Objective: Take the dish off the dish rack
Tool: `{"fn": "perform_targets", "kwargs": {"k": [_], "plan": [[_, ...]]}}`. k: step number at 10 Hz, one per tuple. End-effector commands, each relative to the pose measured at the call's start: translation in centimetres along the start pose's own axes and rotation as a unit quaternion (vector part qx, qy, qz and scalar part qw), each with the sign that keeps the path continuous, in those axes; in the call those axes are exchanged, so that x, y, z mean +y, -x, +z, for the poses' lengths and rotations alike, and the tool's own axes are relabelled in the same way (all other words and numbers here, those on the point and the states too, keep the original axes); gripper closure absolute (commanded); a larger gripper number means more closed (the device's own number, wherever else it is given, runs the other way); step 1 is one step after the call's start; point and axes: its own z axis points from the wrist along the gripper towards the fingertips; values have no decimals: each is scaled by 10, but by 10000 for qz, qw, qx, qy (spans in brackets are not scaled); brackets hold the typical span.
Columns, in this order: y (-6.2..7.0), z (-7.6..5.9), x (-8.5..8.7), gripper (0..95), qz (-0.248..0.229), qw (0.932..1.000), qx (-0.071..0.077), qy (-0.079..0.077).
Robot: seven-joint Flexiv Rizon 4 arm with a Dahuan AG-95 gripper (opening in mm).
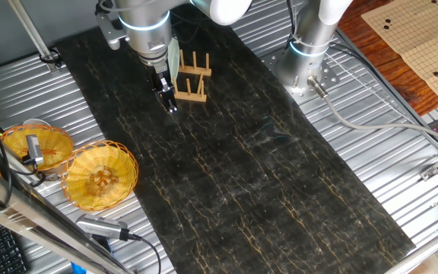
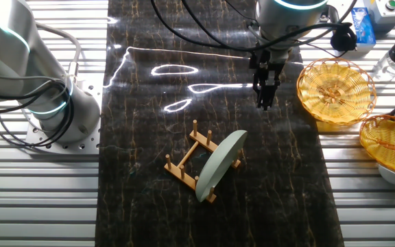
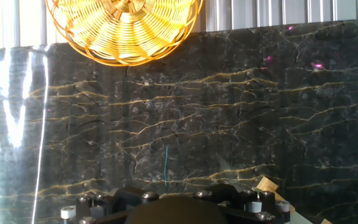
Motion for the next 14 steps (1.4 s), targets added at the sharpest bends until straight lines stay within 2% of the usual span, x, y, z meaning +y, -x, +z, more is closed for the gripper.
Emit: {"fn": "perform_targets", "kwargs": {"k": [1, 2, 9, 12, 14], "plan": [[0, 0, 0, 950, -1050, 9944, 23, 112], [0, 0, 0, 950, -1069, 9942, 35, 59], [0, 0, 0, 950, -1112, 9938, 49, 35], [0, 0, 0, 950, -1297, 9913, 189, 67], [4, -2, -9, 950, -1494, 9882, 333, 43]]}}
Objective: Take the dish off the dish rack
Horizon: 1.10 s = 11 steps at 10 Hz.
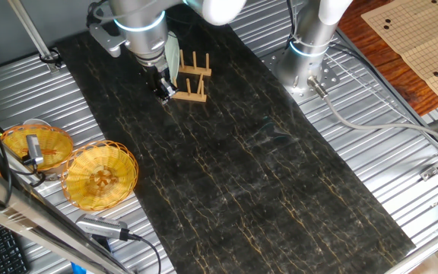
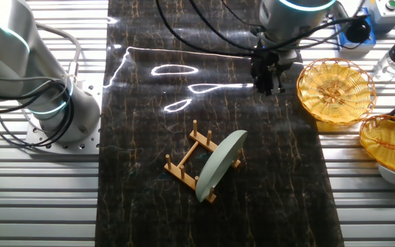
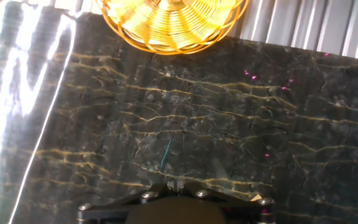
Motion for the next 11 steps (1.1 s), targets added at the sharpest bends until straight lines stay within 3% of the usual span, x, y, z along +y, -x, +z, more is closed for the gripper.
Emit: {"fn": "perform_targets", "kwargs": {"k": [1, 2, 3, 4, 5, 7, 9, 11], "plan": [[-1, -4, -10, 950, -177, 9997, 129, -66], [-3, -6, -16, 950, -292, 9993, 207, -84], [-7, -11, -26, 950, -489, 9978, 438, -105], [-15, -16, -37, 950, -740, 9944, 715, -242], [-24, -20, -49, 760, -967, 9914, 839, -268], [-39, -23, -69, 760, -1193, 9883, 914, -249], [-53, -22, -92, 380, -1518, 9819, 1117, -182], [-66, -21, -104, 380, -1590, 9797, 1208, -192]]}}
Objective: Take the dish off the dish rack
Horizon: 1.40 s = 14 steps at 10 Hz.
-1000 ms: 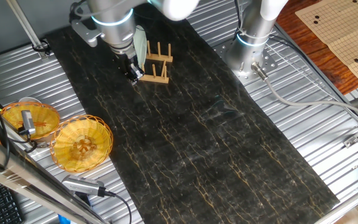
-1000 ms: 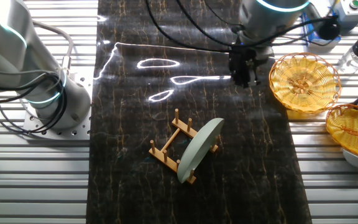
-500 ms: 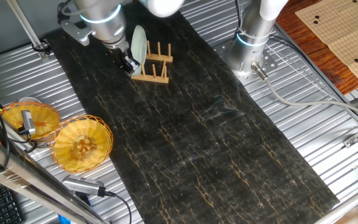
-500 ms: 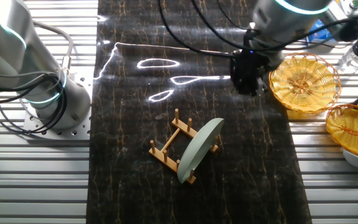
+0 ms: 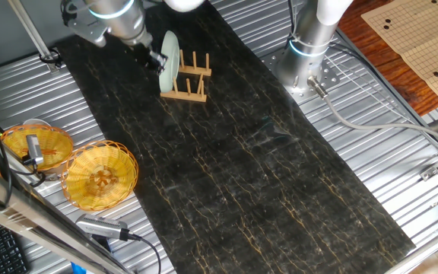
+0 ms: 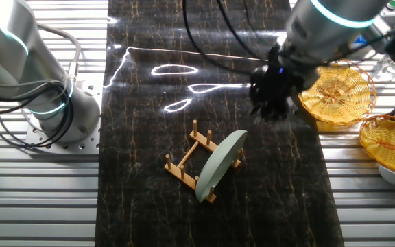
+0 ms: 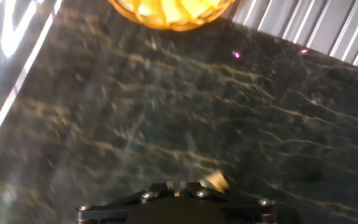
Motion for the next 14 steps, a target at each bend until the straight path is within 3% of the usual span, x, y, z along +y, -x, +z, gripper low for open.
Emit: {"fn": "perform_targets", "kwargs": {"k": [1, 2, 6, 10, 12, 14], "plan": [[-19, 4, -14, 380, -275, 9994, 210, -95], [-25, 4, -16, 380, -353, 9989, 273, -143], [-38, 14, -21, 380, -439, 9986, 274, -90], [-47, 22, -12, 380, -358, 9989, 277, -93], [-50, 26, -8, 760, -272, 9992, 281, -97], [-53, 27, -6, 760, -275, 9992, 270, -112]]}}
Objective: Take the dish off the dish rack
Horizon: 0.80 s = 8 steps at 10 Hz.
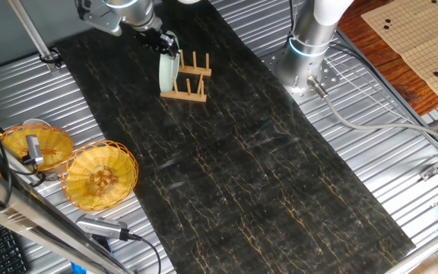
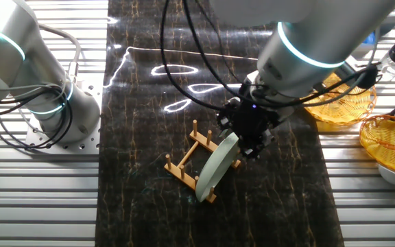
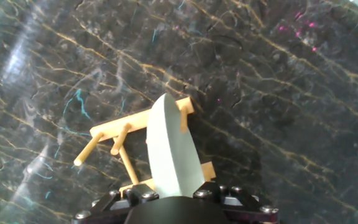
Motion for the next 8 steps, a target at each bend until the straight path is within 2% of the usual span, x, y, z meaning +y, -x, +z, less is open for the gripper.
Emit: {"fn": "perform_targets", "kwargs": {"k": [1, 3, 4, 6, 8], "plan": [[1, 1, 0, 760, -35, 10000, -10, -5], [0, 3, 1, 760, -44, 10000, -29, 16], [-1, 3, 2, 950, -34, 10000, -31, 12], [-2, 3, 2, 950, -17, 10000, -19, 19], [-2, 1, 1, 950, 42, 9999, 36, 115]]}}
